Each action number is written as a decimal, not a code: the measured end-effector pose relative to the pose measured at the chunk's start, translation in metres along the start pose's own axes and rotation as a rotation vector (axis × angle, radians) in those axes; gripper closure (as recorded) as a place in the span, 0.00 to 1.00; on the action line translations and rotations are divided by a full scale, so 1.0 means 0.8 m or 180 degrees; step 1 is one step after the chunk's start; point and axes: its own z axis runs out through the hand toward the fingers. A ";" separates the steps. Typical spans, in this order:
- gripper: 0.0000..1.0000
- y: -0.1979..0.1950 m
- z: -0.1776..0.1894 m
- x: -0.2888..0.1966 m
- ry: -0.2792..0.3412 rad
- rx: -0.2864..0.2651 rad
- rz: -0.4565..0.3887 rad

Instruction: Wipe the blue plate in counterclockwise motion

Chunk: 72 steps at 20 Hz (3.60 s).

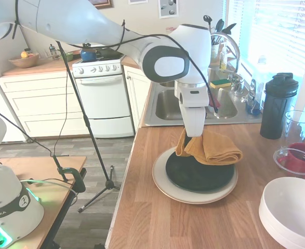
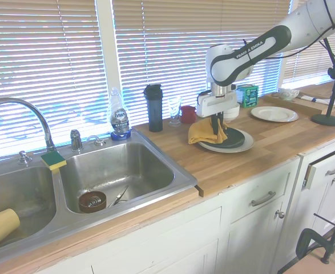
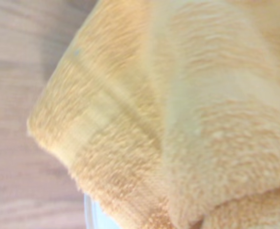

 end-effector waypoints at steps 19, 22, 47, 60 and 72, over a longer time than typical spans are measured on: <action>1.00 0.148 0.027 -0.026 0.0075 0.0195 0.0169; 1.00 0.169 0.034 -0.002 -0.0008 0.0221 0.0247; 1.00 0.073 -0.042 0.034 -0.0027 0.0208 0.0129; 1.00 0.049 -0.123 -0.076 0.0176 0.0288 -0.0111; 1.00 0.072 -0.125 -0.220 0.0357 0.0208 -0.0415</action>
